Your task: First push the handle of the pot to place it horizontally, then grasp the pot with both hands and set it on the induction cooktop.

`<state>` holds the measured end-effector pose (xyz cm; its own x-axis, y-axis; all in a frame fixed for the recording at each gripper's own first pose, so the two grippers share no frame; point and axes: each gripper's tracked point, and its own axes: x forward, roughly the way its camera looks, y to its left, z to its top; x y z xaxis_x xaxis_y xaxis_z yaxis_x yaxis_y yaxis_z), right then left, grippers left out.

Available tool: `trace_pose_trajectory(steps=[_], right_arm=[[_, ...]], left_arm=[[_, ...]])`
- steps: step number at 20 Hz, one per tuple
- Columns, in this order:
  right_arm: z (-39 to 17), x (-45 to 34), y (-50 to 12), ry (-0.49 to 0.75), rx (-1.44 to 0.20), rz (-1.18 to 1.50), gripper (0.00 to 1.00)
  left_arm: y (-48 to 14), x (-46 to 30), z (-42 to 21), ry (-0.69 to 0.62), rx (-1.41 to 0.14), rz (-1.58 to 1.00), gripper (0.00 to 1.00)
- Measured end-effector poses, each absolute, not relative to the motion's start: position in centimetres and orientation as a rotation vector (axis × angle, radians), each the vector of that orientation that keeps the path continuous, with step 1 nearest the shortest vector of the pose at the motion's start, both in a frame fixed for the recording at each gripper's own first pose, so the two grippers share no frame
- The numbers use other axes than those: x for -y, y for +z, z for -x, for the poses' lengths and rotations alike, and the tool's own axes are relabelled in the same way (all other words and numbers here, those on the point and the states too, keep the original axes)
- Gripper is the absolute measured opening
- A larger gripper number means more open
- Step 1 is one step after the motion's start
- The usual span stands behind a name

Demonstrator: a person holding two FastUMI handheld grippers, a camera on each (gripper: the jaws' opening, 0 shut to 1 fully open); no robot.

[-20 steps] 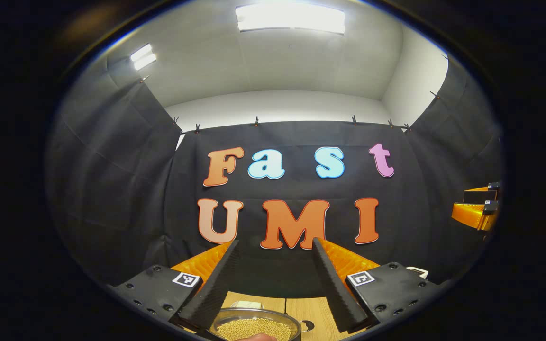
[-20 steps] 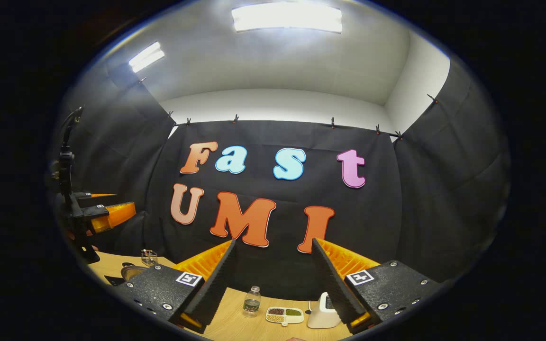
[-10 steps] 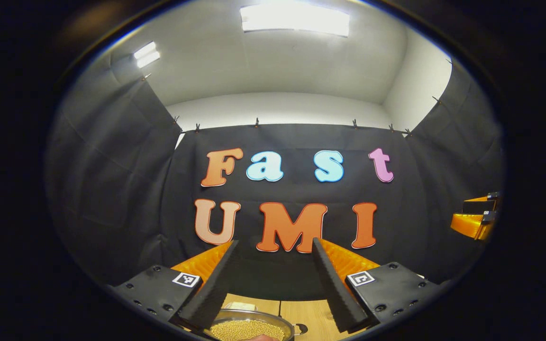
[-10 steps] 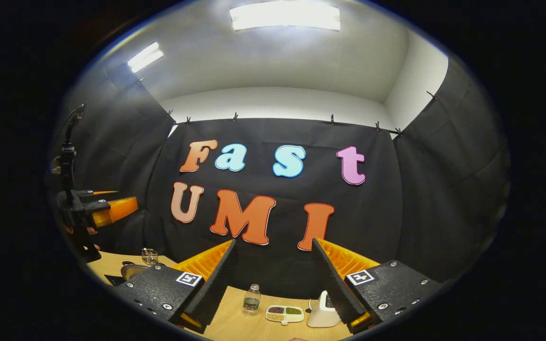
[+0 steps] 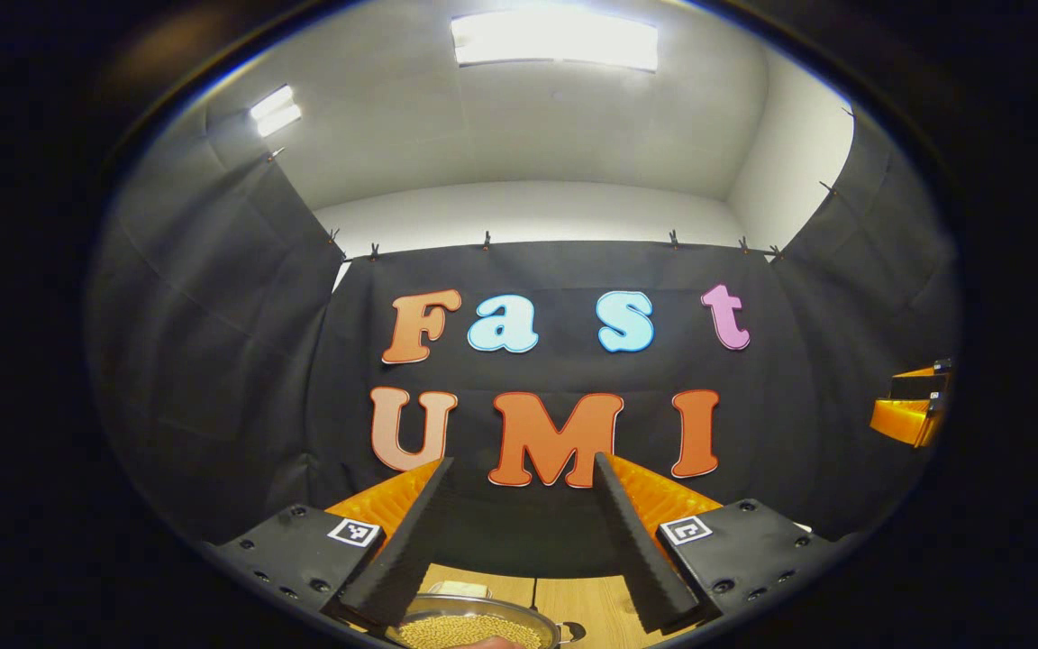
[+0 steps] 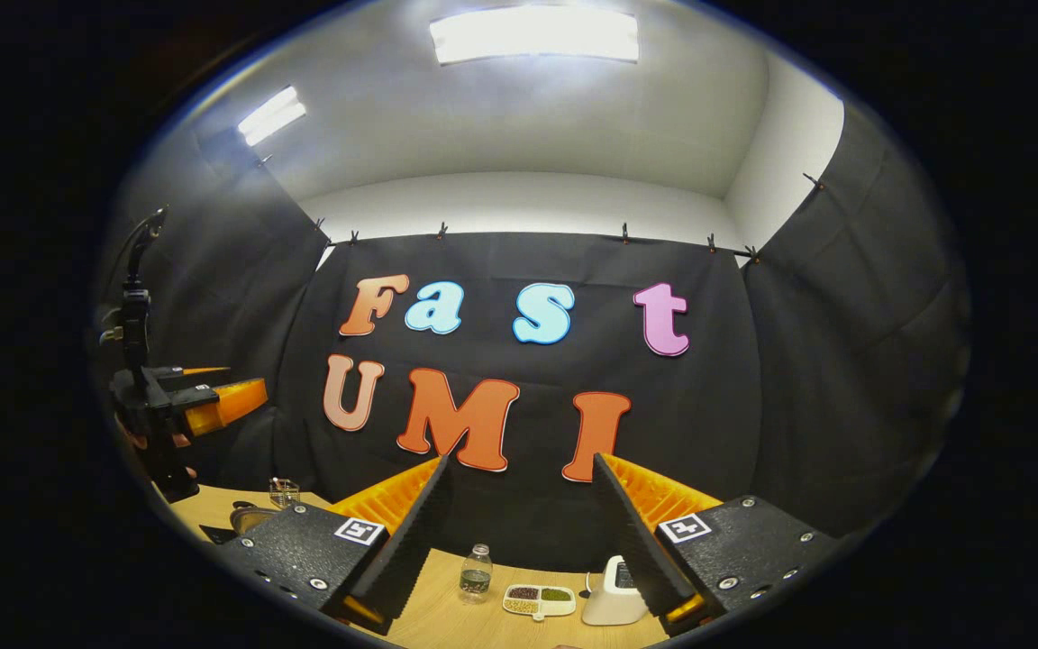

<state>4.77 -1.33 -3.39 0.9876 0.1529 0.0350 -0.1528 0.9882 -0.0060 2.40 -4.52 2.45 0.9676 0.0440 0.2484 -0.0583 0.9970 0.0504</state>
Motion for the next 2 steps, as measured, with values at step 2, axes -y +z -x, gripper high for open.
trace_pose_trajectory(steps=[2], right_arm=[[-4.71, 1.49, -3.29, 0.151, 0.037, 0.006, 0.95]], left_arm=[[2.66, 4.99, -2.41, 0.043, 0.253, -0.061, 0.97]])
